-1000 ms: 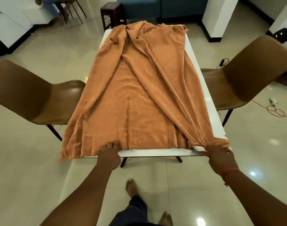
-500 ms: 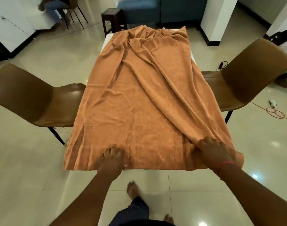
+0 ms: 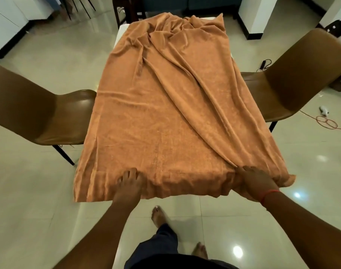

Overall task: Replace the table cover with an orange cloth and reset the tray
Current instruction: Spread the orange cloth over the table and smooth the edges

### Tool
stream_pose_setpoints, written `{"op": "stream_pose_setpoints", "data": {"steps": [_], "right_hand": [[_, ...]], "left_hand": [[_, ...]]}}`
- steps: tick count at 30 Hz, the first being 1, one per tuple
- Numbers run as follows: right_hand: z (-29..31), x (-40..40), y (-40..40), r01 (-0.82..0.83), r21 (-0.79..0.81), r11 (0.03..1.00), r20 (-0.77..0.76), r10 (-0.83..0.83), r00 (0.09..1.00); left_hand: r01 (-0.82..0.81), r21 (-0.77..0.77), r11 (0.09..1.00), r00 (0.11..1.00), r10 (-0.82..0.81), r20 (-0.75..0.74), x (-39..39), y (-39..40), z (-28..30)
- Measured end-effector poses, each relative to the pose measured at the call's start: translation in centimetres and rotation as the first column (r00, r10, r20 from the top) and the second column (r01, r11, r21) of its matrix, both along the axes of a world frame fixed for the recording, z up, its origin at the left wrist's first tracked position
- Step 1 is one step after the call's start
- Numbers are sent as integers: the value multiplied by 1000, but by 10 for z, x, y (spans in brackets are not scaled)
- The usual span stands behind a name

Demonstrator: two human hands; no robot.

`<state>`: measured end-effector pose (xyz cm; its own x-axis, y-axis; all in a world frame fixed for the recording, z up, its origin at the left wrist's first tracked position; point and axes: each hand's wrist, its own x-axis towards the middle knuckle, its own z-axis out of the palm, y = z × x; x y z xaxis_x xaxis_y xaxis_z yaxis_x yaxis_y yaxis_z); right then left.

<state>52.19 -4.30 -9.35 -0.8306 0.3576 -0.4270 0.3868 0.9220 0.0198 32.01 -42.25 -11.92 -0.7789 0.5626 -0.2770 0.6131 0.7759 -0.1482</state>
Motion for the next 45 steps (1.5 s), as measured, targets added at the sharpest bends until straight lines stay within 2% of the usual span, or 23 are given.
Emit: {"op": "stream_pose_setpoints", "data": {"steps": [3, 6, 9, 10, 12, 14, 15, 17, 18, 19, 21, 23, 26, 31, 35, 38, 40, 45], "right_hand": [[5, -3, 3, 162, -68, 984, -16, -163, 986], [5, -9, 10, 310, -71, 948, 87, -304, 949], [10, -17, 12, 351, 24, 936, 184, -350, 919], [13, -22, 9, 336, 53, 940, 163, -340, 926], [17, -36, -1, 145, 138, 980, 91, -159, 983], [17, -51, -16, -40, 122, 992, -21, 43, 999], [17, -59, -24, -61, 72, 996, -61, 65, 996], [11, -70, -36, -40, -46, 998, -84, 36, 996], [5, -73, -40, -10, -88, 996, -46, 6, 999], [0, -74, -43, 12, -112, 994, 10, -11, 1000], [-7, -71, -47, 74, -179, 981, 118, -53, 992], [-9, -67, -50, 91, -196, 976, 164, -59, 985], [-10, -57, -51, 65, -177, 982, 135, -42, 990], [-8, -47, -50, -15, -149, 989, 174, 41, 984], [8, -56, -33, -10, -53, 999, 39, 12, 999], [6, -64, -18, 70, -118, 991, -35, -75, 997], [1, -61, -11, 114, -152, 982, 73, -104, 992], [-8, -40, 9, 184, -68, 981, 183, -169, 968]], "left_hand": [[-6, -55, 998, 1000, 5, -9, -10, 1, -5], [12, -126, 992, 1000, -8, 28, -21, 13, 0], [93, -170, 981, 974, -54, 222, -25, 20, 3], [151, -183, 971, 944, -87, 317, -27, 20, 3], [238, -259, 936, 851, -73, 521, -34, 23, 8], [225, -264, 938, 798, -22, 602, -42, 30, 11], [172, -177, 969, 822, -42, 568, -45, 35, 12], [59, 42, 997, 939, -70, 338, -48, 41, 12], [22, 75, 997, 969, -40, 245, -48, 42, 9], [-24, 64, 998, 976, 9, 219, -47, 42, 8], [-92, -42, 995, 949, 100, 300, -42, 35, 1], [-112, -90, 990, 938, 135, 320, -37, 27, -6], [-99, -77, 992, 951, 117, 288, -30, 14, -10], [-70, -14, 997, 971, 72, 228, -30, 10, 5], [-48, 39, 998, 995, 45, 85, -41, 24, 20], [-140, 26, 990, 968, 131, 216, -41, 24, 6], [-153, -56, 987, 938, 162, 306, -38, 21, -11], [-159, -64, 985, 946, 171, 274, -27, 3, -27]]}}
